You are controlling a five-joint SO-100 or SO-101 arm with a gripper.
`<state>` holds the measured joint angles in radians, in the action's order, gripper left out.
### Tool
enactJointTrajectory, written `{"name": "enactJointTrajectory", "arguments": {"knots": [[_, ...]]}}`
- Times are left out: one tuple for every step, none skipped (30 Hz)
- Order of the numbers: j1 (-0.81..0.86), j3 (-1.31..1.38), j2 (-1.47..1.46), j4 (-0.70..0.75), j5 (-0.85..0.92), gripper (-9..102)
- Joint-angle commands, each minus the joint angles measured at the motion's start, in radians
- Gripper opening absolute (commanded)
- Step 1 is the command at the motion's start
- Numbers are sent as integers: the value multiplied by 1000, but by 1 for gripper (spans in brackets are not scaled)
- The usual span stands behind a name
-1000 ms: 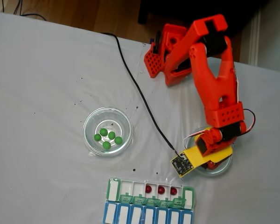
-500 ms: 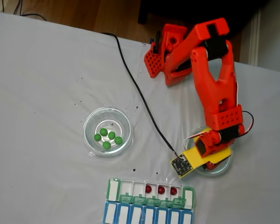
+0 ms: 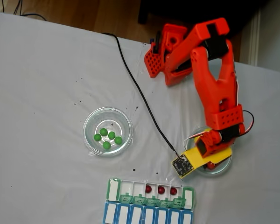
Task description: Sort medicines into box.
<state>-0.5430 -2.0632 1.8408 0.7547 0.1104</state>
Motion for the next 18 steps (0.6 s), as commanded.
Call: {"name": "enactJointTrajectory", "arguments": {"knots": [[-11, 5, 11, -15, 11, 16], [-9, 3, 12, -20, 11, 15], [-9, 0, 14, -25, 14, 15], [-9, -3, 15, -31, 17, 15], [-8, -6, 17, -40, 18, 14], [-6, -11, 20, -48, 21, 14], [-6, -12, 23, -51, 23, 14], [-5, -12, 23, -51, 25, 14], [-5, -14, 26, -52, 26, 14], [-5, -17, 29, -58, 26, 13], [-5, -20, 32, -64, 28, 13], [-3, -21, 34, -67, 29, 13], [-3, -21, 35, -71, 31, 13], [-3, -21, 35, -72, 34, 13], [-2, -21, 35, -72, 40, 13], [-2, -23, 35, -74, 44, 13], [-2, -25, 35, -77, 49, 12], [0, -25, 35, -77, 54, 12]]}}
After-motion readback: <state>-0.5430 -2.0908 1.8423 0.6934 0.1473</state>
